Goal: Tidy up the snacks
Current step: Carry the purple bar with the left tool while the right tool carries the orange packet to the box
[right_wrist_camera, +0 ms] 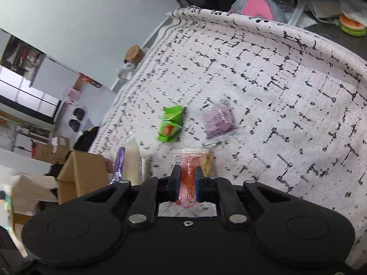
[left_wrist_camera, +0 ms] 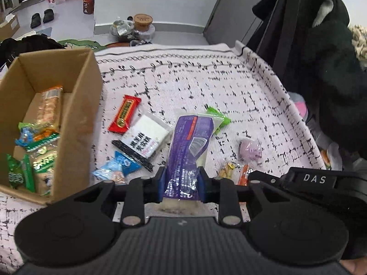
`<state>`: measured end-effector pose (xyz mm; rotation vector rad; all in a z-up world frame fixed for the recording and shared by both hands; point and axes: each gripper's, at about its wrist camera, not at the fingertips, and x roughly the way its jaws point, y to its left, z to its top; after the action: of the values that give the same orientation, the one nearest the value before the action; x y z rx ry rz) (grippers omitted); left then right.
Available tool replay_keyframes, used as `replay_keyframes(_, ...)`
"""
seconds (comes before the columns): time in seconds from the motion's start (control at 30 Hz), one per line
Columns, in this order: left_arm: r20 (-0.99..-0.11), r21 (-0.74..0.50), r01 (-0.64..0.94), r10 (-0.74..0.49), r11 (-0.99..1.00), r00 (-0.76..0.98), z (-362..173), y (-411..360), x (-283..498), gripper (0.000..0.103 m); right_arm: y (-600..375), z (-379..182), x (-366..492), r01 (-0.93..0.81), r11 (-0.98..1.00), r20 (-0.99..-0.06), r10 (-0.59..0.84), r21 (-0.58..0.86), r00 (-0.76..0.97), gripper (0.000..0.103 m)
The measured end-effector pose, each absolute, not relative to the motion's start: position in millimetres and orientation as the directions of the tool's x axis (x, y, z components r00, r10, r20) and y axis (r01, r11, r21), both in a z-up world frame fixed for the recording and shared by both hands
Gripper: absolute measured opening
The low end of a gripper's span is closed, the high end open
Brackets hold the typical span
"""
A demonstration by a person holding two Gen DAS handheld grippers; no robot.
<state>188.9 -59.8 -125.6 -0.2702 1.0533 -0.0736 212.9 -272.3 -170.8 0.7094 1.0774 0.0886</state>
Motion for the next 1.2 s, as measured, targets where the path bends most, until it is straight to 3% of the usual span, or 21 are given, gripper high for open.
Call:
replay_keyframes(0.6, -0.812, -0.278, -0.139, -0.156, 0.95, 0.562, -89, 1, 170, 0.027, -231, -130, 191, 0.186, 0.816, -0.734, 0.361, 0.547, 0.575, 0.012)
replay_keyframes(1.2, -0.787, -0.294, -0.226, -0.101, 0.929, 0.609, -69, 76, 162, 0.027, -156, -101, 196, 0.065, 0.818, -0.683, 0.43, 0.571, 0.59, 0.012)
